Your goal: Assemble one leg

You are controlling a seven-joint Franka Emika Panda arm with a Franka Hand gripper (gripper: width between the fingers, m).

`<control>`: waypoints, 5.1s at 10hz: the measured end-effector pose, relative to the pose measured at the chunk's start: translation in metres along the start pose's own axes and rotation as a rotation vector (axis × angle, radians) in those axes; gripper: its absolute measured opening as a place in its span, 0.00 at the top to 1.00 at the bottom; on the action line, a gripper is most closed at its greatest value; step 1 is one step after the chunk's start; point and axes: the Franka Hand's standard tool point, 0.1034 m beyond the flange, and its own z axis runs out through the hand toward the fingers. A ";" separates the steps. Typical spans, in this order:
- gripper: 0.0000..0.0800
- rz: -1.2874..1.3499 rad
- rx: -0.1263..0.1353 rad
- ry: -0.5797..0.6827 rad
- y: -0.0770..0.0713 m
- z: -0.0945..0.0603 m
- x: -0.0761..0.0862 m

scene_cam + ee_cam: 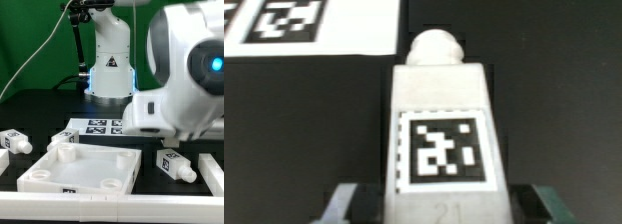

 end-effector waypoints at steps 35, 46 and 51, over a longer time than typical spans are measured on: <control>0.64 -0.093 -0.061 1.235 0.106 -0.182 0.031; 0.64 -0.097 -0.152 1.492 0.108 -0.152 0.061; 0.64 -0.090 -0.153 1.487 0.114 -0.148 0.063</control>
Offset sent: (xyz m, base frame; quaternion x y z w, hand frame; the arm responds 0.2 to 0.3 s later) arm 0.0000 0.0000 0.0000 0.0000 0.1296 0.0000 0.9916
